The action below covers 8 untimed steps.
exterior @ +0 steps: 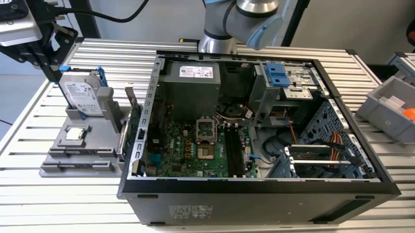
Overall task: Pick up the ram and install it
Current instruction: 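Reach for the ram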
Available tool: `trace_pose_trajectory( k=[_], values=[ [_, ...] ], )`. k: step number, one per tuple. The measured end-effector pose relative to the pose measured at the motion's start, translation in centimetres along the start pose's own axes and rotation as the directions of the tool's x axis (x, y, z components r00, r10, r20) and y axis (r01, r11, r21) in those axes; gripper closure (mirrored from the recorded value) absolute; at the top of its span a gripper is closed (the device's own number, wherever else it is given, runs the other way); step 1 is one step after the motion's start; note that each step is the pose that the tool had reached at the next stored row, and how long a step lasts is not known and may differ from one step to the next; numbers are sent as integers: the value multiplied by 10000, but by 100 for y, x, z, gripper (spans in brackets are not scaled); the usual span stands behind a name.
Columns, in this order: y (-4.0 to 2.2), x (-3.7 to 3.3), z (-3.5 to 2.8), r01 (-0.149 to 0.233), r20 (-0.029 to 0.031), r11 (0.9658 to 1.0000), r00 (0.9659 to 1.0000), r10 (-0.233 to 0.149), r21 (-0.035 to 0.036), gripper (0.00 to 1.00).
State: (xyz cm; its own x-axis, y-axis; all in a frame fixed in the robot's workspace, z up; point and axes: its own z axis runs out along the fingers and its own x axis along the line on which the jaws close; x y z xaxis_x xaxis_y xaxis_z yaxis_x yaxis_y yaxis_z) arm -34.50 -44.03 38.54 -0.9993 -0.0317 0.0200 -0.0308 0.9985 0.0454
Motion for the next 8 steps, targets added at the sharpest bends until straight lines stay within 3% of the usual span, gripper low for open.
trace_pose_trajectory(
  k=[8],
  values=[
    [-144,6,3,0,0,10000,10000,0,0,100]
  ],
)
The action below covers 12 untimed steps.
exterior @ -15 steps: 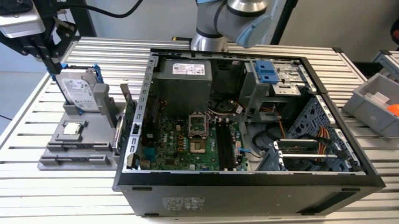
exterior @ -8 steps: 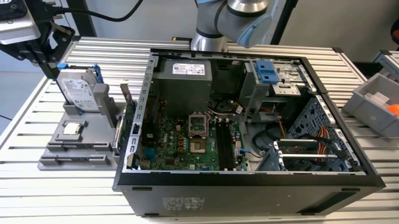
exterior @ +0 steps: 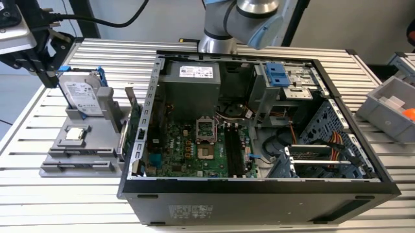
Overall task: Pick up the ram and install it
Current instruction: 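Reach for the ram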
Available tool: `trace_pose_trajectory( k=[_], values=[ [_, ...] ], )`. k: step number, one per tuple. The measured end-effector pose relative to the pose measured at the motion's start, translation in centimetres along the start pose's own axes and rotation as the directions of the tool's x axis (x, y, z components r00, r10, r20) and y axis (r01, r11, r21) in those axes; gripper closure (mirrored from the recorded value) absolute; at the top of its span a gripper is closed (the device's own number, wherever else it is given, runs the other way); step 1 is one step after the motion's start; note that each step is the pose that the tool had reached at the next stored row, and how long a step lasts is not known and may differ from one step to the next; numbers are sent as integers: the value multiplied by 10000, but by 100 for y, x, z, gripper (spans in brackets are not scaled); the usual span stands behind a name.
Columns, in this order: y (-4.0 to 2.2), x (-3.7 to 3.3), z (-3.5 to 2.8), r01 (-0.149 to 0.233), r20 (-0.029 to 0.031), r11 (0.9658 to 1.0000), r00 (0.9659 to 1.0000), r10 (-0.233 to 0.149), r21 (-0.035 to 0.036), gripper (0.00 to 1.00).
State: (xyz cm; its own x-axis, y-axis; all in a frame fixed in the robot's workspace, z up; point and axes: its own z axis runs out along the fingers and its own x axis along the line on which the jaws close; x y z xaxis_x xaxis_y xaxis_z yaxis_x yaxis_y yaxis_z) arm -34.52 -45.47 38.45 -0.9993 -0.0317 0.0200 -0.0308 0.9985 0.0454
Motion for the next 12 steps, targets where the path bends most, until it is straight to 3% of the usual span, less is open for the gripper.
trace_pose_trajectory(
  k=[7,8,11,12],
  values=[
    [-135,8,1,0,6,10000,10000,0,1,100],
    [-148,12,1,2,37,10000,10000,-2,1,100],
    [-165,38,3,10,229,10000,9997,-10,8,100],
    [-167,46,4,12,254,10000,9997,-12,8,100]
  ],
)
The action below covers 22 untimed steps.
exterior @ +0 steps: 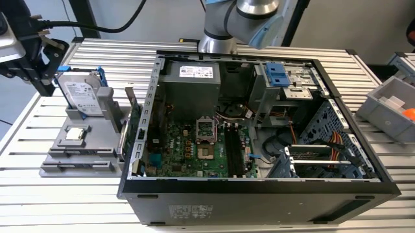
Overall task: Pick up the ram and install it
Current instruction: 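Reach for the ram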
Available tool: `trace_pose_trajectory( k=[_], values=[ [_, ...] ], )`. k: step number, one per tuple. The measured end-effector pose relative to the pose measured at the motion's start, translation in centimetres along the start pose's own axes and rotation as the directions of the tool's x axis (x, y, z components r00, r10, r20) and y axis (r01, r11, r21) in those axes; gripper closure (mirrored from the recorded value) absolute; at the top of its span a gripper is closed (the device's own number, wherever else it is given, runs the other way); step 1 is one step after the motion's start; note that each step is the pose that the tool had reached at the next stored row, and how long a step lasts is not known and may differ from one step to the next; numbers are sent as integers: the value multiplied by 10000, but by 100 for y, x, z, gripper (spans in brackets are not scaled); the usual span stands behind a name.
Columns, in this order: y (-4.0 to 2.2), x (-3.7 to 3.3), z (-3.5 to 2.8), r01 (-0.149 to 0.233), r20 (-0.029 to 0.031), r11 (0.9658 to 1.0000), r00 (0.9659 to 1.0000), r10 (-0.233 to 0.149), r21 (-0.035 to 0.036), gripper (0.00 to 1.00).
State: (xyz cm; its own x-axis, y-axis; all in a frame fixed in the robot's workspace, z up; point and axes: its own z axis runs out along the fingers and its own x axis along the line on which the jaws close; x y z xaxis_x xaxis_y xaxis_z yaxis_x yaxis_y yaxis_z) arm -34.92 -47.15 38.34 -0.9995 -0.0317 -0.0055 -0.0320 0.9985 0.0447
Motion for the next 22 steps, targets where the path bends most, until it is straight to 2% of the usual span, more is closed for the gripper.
trace_pose_trajectory(
  k=[6,13,22],
  values=[
    [-29,20,4,-1,0,10000,10000,1,0,100],
    [-132,23,7,1,0,10000,10000,-1,0,100],
    [-132,24,7,60,-2,10000,10000,-60,0,100]
  ],
)
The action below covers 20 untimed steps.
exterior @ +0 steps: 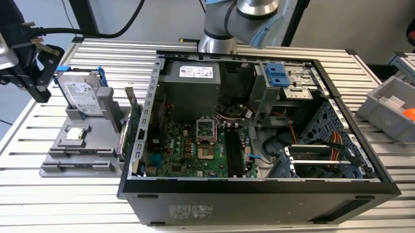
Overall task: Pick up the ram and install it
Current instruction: 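Reach for the ram, then pick up the ram and move it above insertion slot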
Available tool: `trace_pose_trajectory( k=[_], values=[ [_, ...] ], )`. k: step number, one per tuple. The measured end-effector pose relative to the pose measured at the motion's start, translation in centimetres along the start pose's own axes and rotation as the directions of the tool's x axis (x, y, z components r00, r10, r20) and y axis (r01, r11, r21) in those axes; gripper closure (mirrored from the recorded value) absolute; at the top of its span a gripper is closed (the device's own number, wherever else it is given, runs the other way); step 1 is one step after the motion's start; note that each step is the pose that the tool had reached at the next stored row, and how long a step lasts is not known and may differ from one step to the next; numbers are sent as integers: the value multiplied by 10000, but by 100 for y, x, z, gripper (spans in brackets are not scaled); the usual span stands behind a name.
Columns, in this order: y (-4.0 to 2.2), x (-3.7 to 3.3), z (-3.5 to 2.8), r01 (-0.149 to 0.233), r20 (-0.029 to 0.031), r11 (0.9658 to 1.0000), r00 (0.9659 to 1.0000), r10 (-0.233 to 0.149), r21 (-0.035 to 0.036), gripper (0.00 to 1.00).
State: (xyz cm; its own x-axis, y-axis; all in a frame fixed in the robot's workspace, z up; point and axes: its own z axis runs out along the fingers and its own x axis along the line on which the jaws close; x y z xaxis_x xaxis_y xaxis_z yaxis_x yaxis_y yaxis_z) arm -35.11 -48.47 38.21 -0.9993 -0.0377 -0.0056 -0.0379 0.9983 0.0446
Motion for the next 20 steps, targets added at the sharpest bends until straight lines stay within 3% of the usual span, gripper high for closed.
trace_pose_trajectory(
  k=[20],
  values=[
    [0,1,-1,280,-13,9996,9996,-280,-1,100]
  ],
)
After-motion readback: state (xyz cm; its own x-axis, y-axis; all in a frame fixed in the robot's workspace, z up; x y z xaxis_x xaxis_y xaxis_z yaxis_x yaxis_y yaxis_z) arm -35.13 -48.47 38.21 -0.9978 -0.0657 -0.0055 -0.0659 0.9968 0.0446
